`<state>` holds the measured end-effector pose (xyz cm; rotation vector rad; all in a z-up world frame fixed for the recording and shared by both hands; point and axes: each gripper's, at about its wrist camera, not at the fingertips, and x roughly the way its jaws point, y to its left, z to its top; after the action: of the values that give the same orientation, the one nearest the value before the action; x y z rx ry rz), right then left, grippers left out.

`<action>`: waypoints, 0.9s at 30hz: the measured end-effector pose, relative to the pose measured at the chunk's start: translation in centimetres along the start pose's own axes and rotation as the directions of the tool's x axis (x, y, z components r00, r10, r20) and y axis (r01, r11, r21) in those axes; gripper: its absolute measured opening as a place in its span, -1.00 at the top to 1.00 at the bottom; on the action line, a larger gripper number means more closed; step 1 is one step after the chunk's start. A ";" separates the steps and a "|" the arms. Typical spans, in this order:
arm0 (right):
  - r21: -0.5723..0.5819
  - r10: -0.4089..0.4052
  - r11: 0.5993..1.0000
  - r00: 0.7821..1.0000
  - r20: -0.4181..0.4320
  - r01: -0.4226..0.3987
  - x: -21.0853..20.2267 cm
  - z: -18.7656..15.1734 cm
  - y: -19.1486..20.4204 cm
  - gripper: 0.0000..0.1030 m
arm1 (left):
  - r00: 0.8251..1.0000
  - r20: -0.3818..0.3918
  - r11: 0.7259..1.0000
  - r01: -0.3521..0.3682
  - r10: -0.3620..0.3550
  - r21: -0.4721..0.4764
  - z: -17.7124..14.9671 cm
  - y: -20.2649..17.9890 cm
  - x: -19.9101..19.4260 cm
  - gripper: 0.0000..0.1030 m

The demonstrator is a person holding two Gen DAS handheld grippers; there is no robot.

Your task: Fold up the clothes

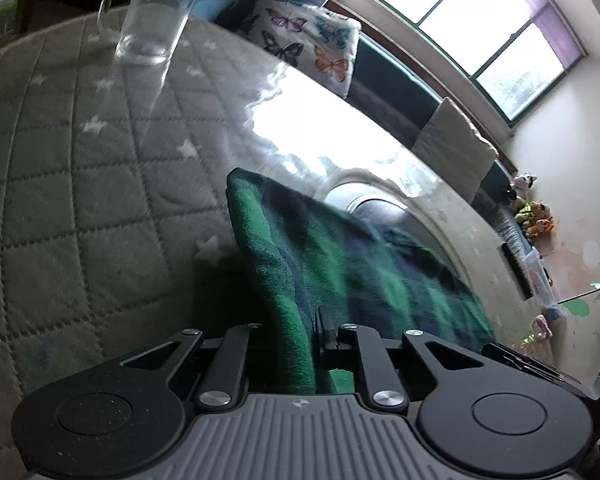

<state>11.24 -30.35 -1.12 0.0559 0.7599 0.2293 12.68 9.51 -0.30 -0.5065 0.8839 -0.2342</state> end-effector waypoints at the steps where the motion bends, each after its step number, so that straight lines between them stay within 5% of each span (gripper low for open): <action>1: -0.021 0.004 1.000 1.000 0.011 -0.004 -0.2 0.1 0.7 0.19 | 1.000 0.006 1.000 0.002 -0.002 0.007 0.1 -0.3 -0.3 0.74; 7: -0.167 0.039 0.986 0.998 0.055 -0.030 -0.4 0.7 5.6 -0.10 | 1.000 0.027 0.999 0.011 -0.012 0.031 0.8 -2.5 -1.4 0.78; 10: -0.230 -0.052 0.969 0.982 0.181 0.094 -1.4 1.5 7.5 -0.22 | 0.999 0.033 0.999 0.017 -0.019 0.044 1.1 -3.3 -1.9 0.79; 19: -0.295 0.080 0.954 0.996 0.048 -0.062 1.8 0.8 11.0 -0.33 | 0.999 0.034 0.999 0.026 -0.028 0.048 2.0 -5.8 -2.3 0.80; 27: -0.297 0.089 0.952 0.995 0.038 -0.073 0.2 -2.1 10.6 -0.39 | 0.999 0.039 0.996 0.028 -0.031 0.083 2.8 -9.2 -2.7 0.81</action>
<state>8.01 -20.08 -1.39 -0.1905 0.6666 0.4165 13.27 3.62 7.69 -0.4461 0.8241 -0.2855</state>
